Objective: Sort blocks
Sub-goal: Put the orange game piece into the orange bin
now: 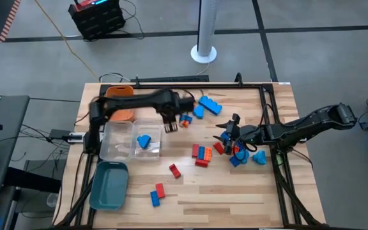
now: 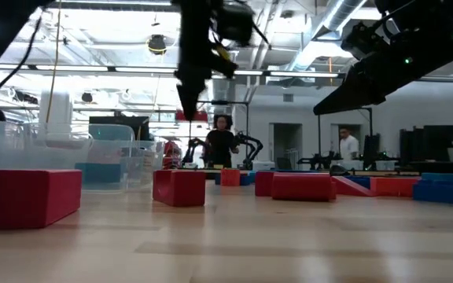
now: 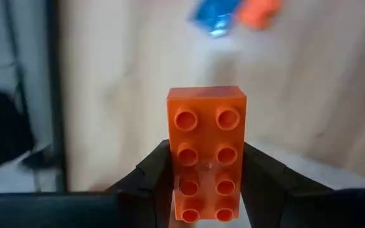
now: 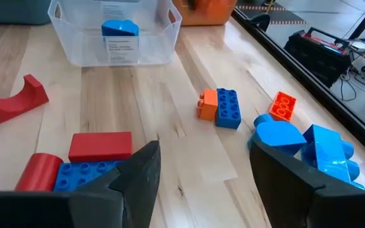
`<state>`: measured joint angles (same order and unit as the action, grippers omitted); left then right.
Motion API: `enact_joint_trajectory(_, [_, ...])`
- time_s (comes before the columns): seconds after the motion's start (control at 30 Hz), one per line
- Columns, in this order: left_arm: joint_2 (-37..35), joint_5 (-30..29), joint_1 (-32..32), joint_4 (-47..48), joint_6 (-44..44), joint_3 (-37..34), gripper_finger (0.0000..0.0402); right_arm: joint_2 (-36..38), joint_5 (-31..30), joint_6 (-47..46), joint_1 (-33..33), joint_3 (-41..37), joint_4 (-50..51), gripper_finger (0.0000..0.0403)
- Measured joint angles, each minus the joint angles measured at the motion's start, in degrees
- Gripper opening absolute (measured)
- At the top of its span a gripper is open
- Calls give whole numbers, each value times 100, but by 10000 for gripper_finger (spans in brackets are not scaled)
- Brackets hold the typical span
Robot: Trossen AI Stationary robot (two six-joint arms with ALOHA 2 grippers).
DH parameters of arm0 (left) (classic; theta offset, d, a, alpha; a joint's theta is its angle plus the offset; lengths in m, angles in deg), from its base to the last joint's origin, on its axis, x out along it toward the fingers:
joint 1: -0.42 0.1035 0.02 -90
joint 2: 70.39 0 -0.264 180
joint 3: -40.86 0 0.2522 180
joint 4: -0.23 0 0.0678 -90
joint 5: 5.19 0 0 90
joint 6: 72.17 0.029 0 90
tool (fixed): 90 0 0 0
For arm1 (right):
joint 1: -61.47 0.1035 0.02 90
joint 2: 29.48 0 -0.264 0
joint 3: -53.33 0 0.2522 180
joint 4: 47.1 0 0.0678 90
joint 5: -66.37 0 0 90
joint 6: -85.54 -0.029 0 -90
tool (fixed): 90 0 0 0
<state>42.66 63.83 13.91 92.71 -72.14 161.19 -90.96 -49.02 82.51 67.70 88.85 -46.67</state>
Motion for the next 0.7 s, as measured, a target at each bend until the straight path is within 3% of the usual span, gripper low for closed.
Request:
enact_joint_trajectory(0.13, [-715,-670,396,67,-362,-295,133,0,0,-85,41,0,124,256])
enact_joint_trajectory(0.23, [-1489,-934,817,-162,-608,-1242,133,0,-2,-129,106,0,225,256])
enact_joint_trajectory(0.47, [-3353,-592,2021,-1481,-1071,-4141,133,0,-2,-162,202,0,78,256])
enact_joint_trajectory(0.7, [-3994,-275,2826,-1896,-1306,-5289,133,0,-2,-160,202,0,-81,256])
